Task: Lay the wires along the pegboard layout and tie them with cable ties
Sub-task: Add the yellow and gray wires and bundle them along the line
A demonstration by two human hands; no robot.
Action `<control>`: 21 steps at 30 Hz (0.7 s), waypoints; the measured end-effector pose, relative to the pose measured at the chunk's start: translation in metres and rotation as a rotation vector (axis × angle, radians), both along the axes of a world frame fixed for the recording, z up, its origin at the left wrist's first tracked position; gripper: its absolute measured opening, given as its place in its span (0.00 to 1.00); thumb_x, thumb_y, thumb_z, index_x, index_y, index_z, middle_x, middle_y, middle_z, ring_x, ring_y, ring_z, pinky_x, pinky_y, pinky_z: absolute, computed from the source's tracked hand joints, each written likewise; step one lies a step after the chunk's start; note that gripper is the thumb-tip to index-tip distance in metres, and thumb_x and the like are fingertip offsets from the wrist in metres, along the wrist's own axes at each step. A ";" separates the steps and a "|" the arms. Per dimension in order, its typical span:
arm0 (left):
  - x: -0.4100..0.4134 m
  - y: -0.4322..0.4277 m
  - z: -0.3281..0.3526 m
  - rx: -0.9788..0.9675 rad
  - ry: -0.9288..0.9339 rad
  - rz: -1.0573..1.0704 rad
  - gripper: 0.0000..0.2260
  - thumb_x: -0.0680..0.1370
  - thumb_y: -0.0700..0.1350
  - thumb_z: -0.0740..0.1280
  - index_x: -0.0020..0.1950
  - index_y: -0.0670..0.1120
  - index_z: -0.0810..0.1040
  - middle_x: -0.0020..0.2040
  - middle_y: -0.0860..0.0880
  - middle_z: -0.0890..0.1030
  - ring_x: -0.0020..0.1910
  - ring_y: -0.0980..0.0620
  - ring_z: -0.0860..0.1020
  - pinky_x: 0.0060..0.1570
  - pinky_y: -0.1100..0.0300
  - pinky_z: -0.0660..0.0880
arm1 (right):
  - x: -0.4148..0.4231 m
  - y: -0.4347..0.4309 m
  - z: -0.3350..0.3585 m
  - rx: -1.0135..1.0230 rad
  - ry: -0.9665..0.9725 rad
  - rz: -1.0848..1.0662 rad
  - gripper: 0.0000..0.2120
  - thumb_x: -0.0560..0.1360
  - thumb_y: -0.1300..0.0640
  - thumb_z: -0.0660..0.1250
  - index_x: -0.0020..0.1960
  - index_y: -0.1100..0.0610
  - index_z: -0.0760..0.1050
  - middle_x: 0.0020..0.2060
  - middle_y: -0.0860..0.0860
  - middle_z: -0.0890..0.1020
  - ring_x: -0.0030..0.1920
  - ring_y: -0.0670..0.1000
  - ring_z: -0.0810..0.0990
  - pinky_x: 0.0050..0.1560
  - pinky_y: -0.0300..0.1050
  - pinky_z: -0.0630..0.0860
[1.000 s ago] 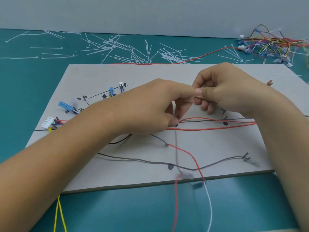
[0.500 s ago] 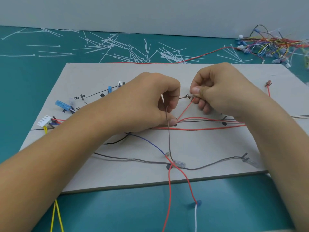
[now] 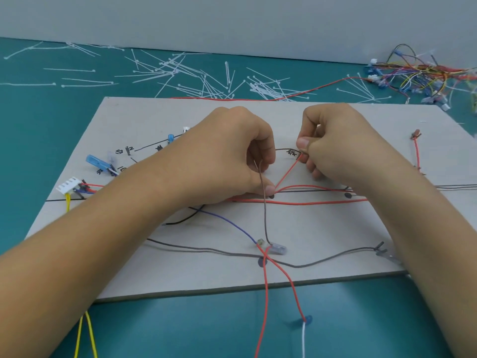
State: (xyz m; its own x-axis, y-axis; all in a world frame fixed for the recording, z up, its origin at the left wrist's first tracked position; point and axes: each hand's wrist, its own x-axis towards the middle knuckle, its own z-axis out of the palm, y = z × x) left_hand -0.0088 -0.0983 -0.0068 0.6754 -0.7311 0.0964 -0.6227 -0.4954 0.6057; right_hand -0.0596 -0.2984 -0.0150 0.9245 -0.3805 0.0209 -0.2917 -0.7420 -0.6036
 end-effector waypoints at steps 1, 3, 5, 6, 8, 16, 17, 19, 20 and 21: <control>0.000 0.000 0.000 0.005 0.011 0.004 0.15 0.65 0.51 0.85 0.46 0.52 0.85 0.39 0.56 0.85 0.38 0.62 0.82 0.41 0.64 0.79 | 0.000 0.000 0.000 0.010 0.005 -0.004 0.11 0.78 0.60 0.66 0.39 0.48 0.76 0.27 0.50 0.84 0.23 0.52 0.82 0.32 0.55 0.84; 0.001 0.000 -0.001 0.008 0.028 0.015 0.16 0.64 0.51 0.85 0.48 0.52 0.86 0.38 0.57 0.84 0.37 0.63 0.81 0.39 0.67 0.78 | 0.001 -0.001 -0.001 0.034 0.016 -0.016 0.11 0.78 0.60 0.66 0.38 0.51 0.75 0.27 0.49 0.83 0.23 0.51 0.81 0.30 0.51 0.83; 0.001 0.001 -0.002 0.008 0.031 0.032 0.18 0.64 0.53 0.85 0.51 0.54 0.86 0.37 0.60 0.82 0.37 0.66 0.80 0.36 0.70 0.76 | 0.000 -0.002 -0.001 0.068 0.019 -0.026 0.13 0.79 0.62 0.66 0.37 0.54 0.75 0.27 0.51 0.83 0.22 0.50 0.80 0.26 0.44 0.79; 0.000 0.001 -0.002 0.011 0.026 0.033 0.20 0.65 0.54 0.84 0.54 0.55 0.85 0.39 0.62 0.81 0.37 0.69 0.79 0.36 0.71 0.75 | -0.001 -0.002 0.000 0.109 0.020 -0.027 0.13 0.80 0.63 0.67 0.36 0.55 0.74 0.26 0.53 0.82 0.21 0.49 0.79 0.24 0.42 0.76; -0.001 0.001 -0.002 0.024 0.016 0.009 0.25 0.67 0.54 0.83 0.63 0.57 0.83 0.47 0.65 0.81 0.43 0.70 0.79 0.44 0.69 0.76 | -0.005 -0.002 0.004 0.228 0.027 -0.006 0.14 0.80 0.65 0.67 0.37 0.57 0.74 0.30 0.57 0.83 0.22 0.49 0.78 0.23 0.39 0.75; -0.005 -0.005 -0.003 0.097 -0.042 -0.133 0.35 0.74 0.48 0.77 0.80 0.53 0.70 0.72 0.62 0.72 0.51 0.77 0.71 0.49 0.83 0.62 | -0.007 -0.004 0.005 0.187 0.048 -0.010 0.09 0.80 0.63 0.68 0.41 0.58 0.76 0.29 0.56 0.84 0.25 0.53 0.82 0.29 0.49 0.83; -0.006 -0.005 -0.003 0.109 -0.044 -0.150 0.35 0.74 0.47 0.75 0.81 0.52 0.68 0.74 0.61 0.71 0.50 0.81 0.68 0.50 0.85 0.59 | -0.007 -0.004 0.004 0.137 0.050 -0.022 0.09 0.79 0.61 0.67 0.40 0.55 0.76 0.29 0.53 0.84 0.24 0.53 0.82 0.30 0.51 0.83; -0.004 -0.006 -0.003 0.142 -0.051 -0.164 0.37 0.75 0.48 0.73 0.83 0.53 0.63 0.77 0.61 0.66 0.52 0.75 0.68 0.55 0.82 0.58 | -0.006 -0.001 0.002 0.073 0.036 -0.032 0.07 0.77 0.58 0.67 0.40 0.53 0.75 0.29 0.50 0.85 0.24 0.53 0.83 0.35 0.57 0.85; -0.002 -0.007 -0.003 0.166 -0.060 -0.165 0.38 0.75 0.49 0.73 0.83 0.54 0.62 0.78 0.61 0.65 0.54 0.68 0.67 0.58 0.76 0.60 | -0.006 0.000 0.002 0.070 0.025 -0.031 0.05 0.75 0.56 0.66 0.40 0.52 0.75 0.29 0.49 0.84 0.25 0.53 0.83 0.37 0.60 0.85; -0.001 -0.007 -0.003 0.188 -0.071 -0.164 0.39 0.75 0.50 0.72 0.84 0.54 0.61 0.78 0.61 0.64 0.56 0.63 0.66 0.60 0.70 0.61 | -0.006 0.002 0.003 0.075 0.014 -0.028 0.02 0.73 0.54 0.66 0.41 0.49 0.76 0.28 0.49 0.84 0.25 0.54 0.84 0.39 0.61 0.85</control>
State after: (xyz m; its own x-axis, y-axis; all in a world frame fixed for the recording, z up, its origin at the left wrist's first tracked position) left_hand -0.0097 -0.1054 -0.0098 0.5428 -0.8398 -0.0086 -0.7415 -0.4839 0.4648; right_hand -0.0659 -0.2967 -0.0123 0.9136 -0.4061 -0.0212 -0.3203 -0.6864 -0.6529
